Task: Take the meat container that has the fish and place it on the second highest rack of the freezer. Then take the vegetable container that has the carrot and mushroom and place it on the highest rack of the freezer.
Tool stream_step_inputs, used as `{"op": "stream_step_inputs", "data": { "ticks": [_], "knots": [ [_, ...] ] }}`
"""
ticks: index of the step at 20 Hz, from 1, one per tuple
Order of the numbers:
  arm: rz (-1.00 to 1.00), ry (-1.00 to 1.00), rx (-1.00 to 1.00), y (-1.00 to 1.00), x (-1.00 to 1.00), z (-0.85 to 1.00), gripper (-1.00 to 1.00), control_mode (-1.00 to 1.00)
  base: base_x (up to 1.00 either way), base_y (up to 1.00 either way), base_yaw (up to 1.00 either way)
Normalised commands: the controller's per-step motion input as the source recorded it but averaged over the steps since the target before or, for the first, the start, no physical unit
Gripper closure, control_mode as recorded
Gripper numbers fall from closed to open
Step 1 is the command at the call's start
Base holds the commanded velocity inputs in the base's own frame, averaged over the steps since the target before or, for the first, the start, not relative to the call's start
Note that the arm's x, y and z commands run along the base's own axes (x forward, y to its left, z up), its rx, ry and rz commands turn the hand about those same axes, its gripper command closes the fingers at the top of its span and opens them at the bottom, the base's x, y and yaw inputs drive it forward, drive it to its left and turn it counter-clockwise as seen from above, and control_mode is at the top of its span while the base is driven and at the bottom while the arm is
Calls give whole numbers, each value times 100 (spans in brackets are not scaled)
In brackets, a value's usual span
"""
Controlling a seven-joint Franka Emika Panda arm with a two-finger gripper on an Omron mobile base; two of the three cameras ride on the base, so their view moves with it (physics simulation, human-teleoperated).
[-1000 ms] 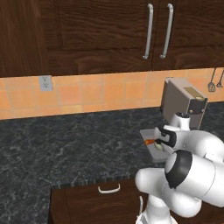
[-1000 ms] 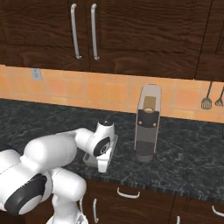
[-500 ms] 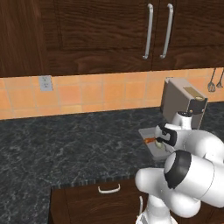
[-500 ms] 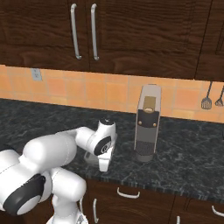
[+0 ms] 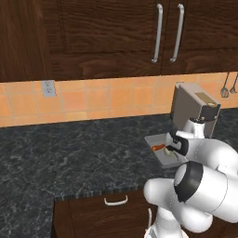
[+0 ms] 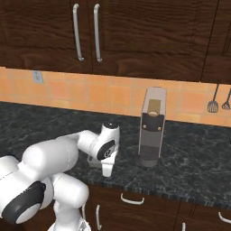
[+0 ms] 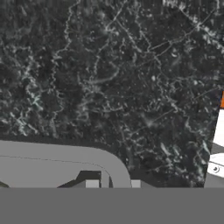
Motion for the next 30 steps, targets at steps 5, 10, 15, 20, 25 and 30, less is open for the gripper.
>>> {"op": "stream_step_inputs", "data": {
  "ticks": [5,10,15,20,25,30],
  "knots": [
    [-1,-5,0,4,-40,70,100,-100,0,0,0],
    [-7,-1,0,11,-20,61,100,-100,0,0,0],
    [-10,-9,1,26,-27,82,100,-100,0,0,0],
    [-3,-14,10,10,-68,52,100,-100,0,0,0],
    [-7,-7,9,13,-61,54,100,-100,0,0,0],
    [-10,0,4,6,-33,61,100,-100,0,0,0]
  ]
}}
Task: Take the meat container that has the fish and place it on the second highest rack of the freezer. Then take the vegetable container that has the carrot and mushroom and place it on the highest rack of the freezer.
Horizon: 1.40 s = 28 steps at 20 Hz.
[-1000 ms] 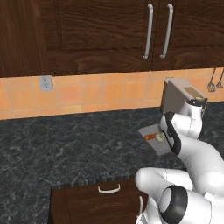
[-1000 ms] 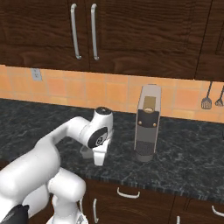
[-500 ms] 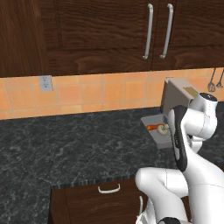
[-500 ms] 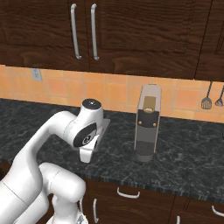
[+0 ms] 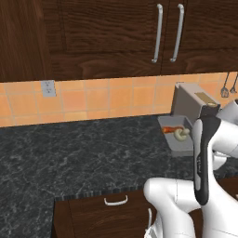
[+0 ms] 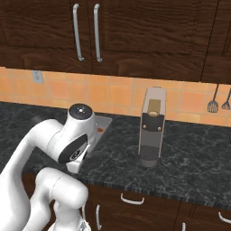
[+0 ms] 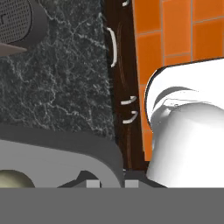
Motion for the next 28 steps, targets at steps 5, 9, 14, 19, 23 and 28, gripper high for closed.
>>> {"op": "stream_step_inputs", "data": {
  "ticks": [5,9,14,19,23,28],
  "knots": [
    [-1,0,1,0,-38,52,100,-100,0,0,0],
    [0,0,2,11,-40,40,100,-100,0,0,0],
    [0,0,0,10,-44,36,100,-100,0,0,0],
    [4,0,0,1,-39,28,100,-100,0,0,0],
    [0,0,0,17,-3,11,100,-100,0,0,0],
    [0,0,0,4,-4,0,100,100,-34,-27,-15]
  ]
}}
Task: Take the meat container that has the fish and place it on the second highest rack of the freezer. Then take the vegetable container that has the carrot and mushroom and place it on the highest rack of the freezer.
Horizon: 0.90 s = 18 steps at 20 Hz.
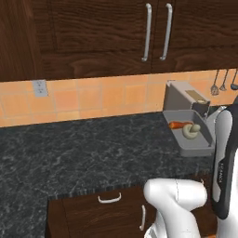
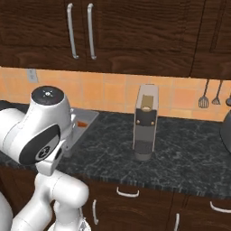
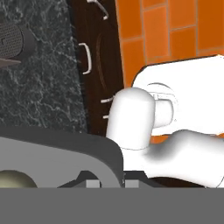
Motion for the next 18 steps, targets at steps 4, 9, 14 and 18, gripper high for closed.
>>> {"op": "stream_step_inputs", "data": {
  "ticks": [4,9,14,18],
  "knots": [
    [0,0,0,0,0,0,100,100,-29,-53,-69],
    [0,0,0,0,0,0,100,100,0,-19,-89],
    [0,0,0,0,0,0,100,100,0,-10,-92],
    [0,0,0,0,0,0,100,100,0,-11,-90]
  ]
}}
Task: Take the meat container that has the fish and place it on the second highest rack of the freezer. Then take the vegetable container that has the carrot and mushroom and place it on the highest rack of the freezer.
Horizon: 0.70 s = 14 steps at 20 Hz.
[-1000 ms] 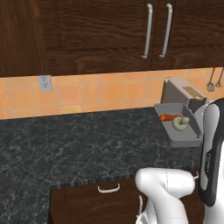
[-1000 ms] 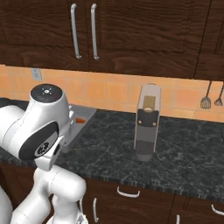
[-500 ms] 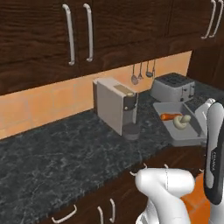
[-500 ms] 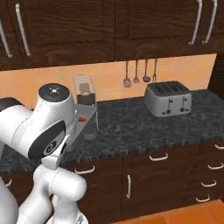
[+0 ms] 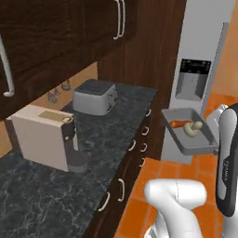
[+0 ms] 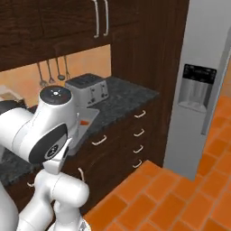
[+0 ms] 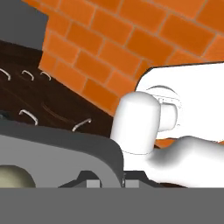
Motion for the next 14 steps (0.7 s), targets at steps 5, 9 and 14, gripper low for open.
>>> {"op": "stream_step_inputs", "data": {
  "ticks": [5,9,14],
  "knots": [
    [0,0,0,0,0,0,100,100,21,-31,-72],
    [0,0,0,0,0,0,100,100,26,-76,-47],
    [0,0,0,0,0,0,100,100,55,-88,-26]
  ]
}}
